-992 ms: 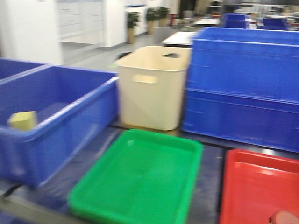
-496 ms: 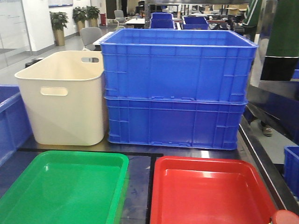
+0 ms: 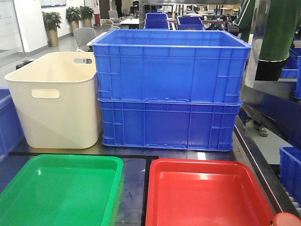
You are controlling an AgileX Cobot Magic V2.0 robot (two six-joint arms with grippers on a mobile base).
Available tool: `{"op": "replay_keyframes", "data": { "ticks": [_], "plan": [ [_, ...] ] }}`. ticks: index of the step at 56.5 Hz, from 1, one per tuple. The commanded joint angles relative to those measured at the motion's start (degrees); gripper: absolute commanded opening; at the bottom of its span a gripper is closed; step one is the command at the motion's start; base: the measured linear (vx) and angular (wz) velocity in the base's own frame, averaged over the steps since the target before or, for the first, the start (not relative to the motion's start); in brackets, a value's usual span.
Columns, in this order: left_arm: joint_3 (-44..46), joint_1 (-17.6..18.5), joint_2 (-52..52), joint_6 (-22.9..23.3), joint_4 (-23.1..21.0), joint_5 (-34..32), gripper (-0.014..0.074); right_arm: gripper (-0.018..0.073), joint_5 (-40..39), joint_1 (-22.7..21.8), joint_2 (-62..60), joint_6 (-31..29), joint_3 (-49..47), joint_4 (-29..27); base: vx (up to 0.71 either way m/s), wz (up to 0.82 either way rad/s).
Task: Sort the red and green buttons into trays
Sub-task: 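Position the base in front of the green and red trays, then lower the green switch into the green tray and red into the red tray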
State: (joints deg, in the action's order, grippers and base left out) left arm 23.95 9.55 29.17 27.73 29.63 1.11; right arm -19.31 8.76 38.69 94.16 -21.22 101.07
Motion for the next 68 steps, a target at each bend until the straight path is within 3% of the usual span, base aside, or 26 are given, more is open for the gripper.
{"op": "replay_keyframes", "data": {
  "ticks": [1,21,34,42,52,60,68],
  "plan": [
    [2.0,0.3,0.1,0.5,-0.4,-4.7,0.0000,-0.0008,0.5,-0.2,-0.1,0.0,-1.9,0.5,0.00,0.00],
    [2.0,0.3,0.1,0.7,-0.6,-6.4,0.0000,-0.0008,0.7,-0.2,-0.1,0.2,-1.9,0.3,0.00,0.00],
    [2.0,0.3,2.8,2.1,-7.2,-6.6,0.0000,-0.0008,1.7,-0.2,3.1,-1.3,-2.1,-6.0,0.00,0.00],
    [2.0,0.3,11.2,2.0,-7.3,-11.0,0.0000,-0.0008,0.1,-0.2,10.3,-8.3,-4.2,-10.7,0.00,0.00],
    [2.1,0.3,25.6,1.5,-4.1,-27.0,0.0000,-0.0008,-6.1,-0.2,20.6,-20.4,-10.3,-22.3,0.00,0.00],
    [3.4,0.3,35.9,1.2,-4.1,-30.7,0.0002,-0.0008,-12.2,-0.2,27.2,-29.8,-13.3,-29.2,0.00,0.00],
    [5.3,0.3,43.2,-3.7,-4.2,-32.4,0.0021,-0.0007,-16.9,-0.2,33.5,-41.5,-14.2,-35.1,0.00,0.00]
  ]
}}
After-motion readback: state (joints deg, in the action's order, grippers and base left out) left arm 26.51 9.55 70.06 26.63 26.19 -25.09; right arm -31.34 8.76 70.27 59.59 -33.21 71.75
